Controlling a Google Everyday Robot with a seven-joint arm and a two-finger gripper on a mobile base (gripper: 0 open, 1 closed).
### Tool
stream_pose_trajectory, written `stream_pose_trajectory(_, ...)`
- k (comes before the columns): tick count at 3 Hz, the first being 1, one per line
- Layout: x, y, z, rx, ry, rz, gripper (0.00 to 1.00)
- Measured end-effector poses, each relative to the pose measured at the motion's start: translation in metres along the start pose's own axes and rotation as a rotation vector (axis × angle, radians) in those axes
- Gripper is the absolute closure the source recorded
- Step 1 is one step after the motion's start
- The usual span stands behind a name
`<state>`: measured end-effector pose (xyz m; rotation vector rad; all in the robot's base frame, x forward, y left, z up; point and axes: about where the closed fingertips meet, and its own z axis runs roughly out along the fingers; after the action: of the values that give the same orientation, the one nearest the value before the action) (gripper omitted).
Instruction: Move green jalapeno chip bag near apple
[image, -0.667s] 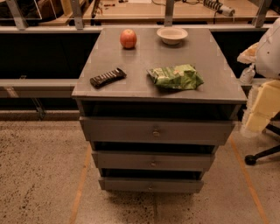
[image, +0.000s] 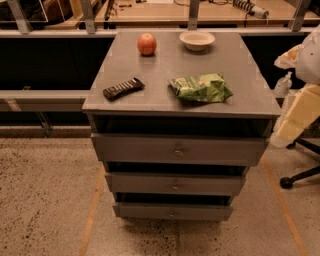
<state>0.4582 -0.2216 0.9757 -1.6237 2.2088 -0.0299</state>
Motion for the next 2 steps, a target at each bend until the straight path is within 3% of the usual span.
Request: stream_pose_trajectory(2, -0.005, -0.076, 0.043, 0.021, -0.294, 0.108, 0.0)
